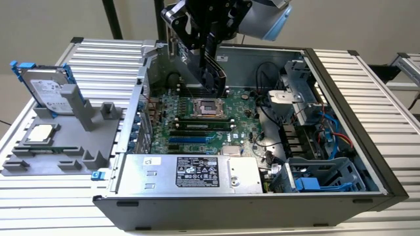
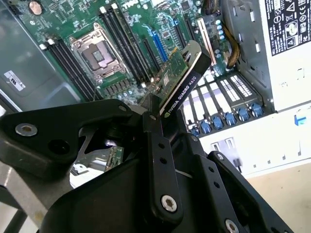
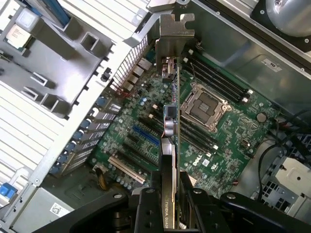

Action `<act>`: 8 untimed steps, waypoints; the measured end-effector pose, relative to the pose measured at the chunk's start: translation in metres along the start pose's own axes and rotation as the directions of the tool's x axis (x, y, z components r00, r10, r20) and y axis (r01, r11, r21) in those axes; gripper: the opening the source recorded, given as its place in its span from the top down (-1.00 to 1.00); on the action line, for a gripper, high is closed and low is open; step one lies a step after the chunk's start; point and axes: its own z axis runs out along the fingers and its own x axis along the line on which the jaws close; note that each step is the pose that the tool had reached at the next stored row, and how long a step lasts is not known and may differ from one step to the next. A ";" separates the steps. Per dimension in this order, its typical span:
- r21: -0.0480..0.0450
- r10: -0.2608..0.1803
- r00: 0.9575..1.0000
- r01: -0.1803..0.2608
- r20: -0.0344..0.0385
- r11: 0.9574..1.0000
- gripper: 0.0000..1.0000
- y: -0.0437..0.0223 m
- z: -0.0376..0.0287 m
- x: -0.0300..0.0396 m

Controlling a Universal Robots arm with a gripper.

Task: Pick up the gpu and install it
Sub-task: 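Insert the gpu into the slot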

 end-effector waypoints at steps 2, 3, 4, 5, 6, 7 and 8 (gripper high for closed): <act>0.000 -0.005 1.000 0.005 0.000 1.000 1.00 0.0000 0.0000 0.0000; 0.000 -0.008 1.000 0.008 -0.001 1.000 1.00 0.0000 0.0000 0.0000; 0.000 -0.010 1.000 0.010 -0.001 1.000 1.00 0.0001 0.0000 0.0000; 0.000 -0.013 1.000 0.013 -0.001 1.000 1.00 0.0001 0.0000 0.0000; 0.000 -0.015 1.000 0.015 -0.001 1.000 1.00 0.0001 0.0000 0.0000; 0.000 -0.018 1.000 0.018 -0.002 1.000 1.00 0.0001 0.0000 0.0000; 0.000 -0.021 1.000 0.021 -0.002 1.000 1.00 0.0001 0.0000 0.0000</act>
